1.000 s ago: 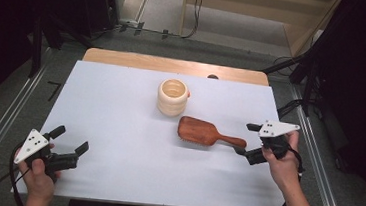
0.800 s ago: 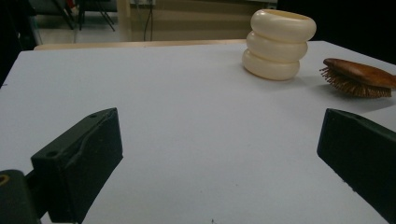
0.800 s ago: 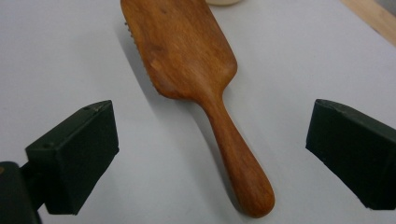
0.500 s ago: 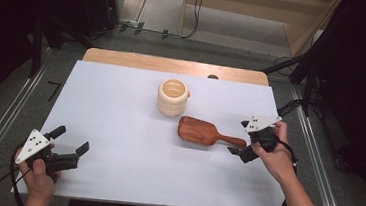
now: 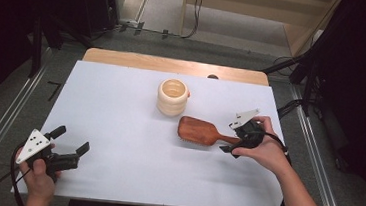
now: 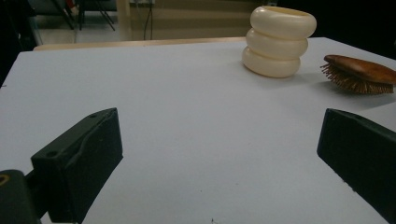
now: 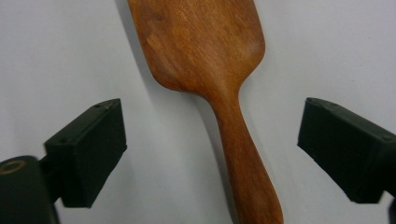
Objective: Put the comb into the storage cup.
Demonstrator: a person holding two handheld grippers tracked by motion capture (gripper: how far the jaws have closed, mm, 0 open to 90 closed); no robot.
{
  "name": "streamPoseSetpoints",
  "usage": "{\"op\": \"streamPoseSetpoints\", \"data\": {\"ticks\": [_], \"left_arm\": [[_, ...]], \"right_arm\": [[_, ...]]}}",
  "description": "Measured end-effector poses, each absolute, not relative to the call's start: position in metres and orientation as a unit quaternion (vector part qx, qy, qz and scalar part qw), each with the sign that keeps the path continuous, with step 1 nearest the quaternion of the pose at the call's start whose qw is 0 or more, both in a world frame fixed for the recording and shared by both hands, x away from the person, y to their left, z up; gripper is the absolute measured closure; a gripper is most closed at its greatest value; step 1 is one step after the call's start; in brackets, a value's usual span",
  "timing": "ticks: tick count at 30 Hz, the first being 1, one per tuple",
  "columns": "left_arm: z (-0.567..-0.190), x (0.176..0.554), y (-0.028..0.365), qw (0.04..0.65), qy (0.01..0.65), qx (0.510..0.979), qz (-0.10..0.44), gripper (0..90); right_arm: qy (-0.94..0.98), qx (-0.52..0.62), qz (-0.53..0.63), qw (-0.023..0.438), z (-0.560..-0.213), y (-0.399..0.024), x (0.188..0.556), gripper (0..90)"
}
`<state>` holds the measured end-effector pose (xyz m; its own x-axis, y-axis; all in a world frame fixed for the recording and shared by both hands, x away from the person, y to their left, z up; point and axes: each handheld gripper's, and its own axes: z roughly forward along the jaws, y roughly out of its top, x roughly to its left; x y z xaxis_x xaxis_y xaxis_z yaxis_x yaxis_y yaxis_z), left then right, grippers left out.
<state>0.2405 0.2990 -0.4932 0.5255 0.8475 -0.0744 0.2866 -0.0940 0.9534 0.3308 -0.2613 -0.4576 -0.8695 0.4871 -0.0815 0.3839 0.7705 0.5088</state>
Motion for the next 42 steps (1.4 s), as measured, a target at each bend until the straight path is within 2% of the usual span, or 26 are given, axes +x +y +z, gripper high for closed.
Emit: {"op": "streamPoseSetpoints", "data": {"ticks": [1,6,7,20,30,39,42], "left_arm": [[-0.493,0.240,0.299,0.534,0.410,0.692,0.263,0.1],[-0.493,0.241,0.299,0.534,0.410,0.692,0.262,0.1],[-0.493,0.241,0.299,0.534,0.410,0.692,0.262,0.1],[-0.493,0.241,0.299,0.532,0.409,0.694,0.261,0.1],[-0.494,0.241,0.298,0.531,0.408,0.696,0.260,0.1],[-0.494,0.241,0.298,0.533,0.405,0.697,0.259,0.2],[-0.493,0.241,0.298,0.534,0.405,0.696,0.257,0.1]], "right_arm": [[0.935,0.233,0.246,0.105,-0.458,-0.261,0.331,12.6],[0.940,0.232,0.227,0.103,-0.465,-0.256,0.338,26.9],[0.943,0.231,0.215,0.106,-0.468,-0.254,0.340,33.3],[0.947,0.226,0.211,0.087,-0.482,-0.255,0.353,54.0],[0.952,0.220,0.207,0.050,-0.489,-0.254,0.359,58.0],[0.955,0.200,0.213,0.042,-0.492,-0.255,0.358,69.4],[0.957,0.187,0.218,0.040,-0.492,-0.254,0.357,69.7]]}}
